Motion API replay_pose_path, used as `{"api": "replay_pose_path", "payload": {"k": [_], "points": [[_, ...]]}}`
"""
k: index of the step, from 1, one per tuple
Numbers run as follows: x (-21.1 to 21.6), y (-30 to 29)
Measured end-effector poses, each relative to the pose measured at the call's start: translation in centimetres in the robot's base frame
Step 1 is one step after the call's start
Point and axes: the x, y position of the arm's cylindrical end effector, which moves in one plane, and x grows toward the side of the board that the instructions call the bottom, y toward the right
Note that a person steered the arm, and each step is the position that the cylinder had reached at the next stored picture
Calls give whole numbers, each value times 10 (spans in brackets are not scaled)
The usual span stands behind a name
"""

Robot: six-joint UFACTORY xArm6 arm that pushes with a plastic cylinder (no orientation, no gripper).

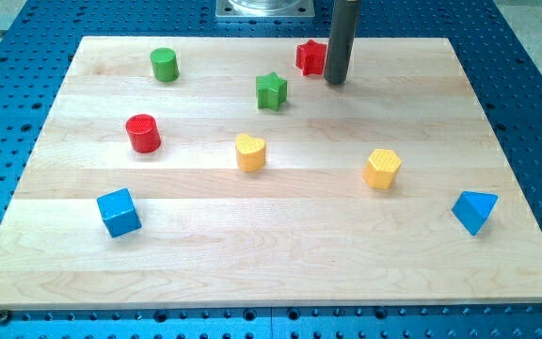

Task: Push the green star towards the center left side of the board

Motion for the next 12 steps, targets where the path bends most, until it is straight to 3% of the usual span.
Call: {"api": "replay_pose_path", "payload": {"k": [2, 6, 7, 8, 9, 10, 12], "points": [[0, 26], [52, 3], [105, 16], [110, 82], [34, 88], [-5, 61], [66, -123]]}}
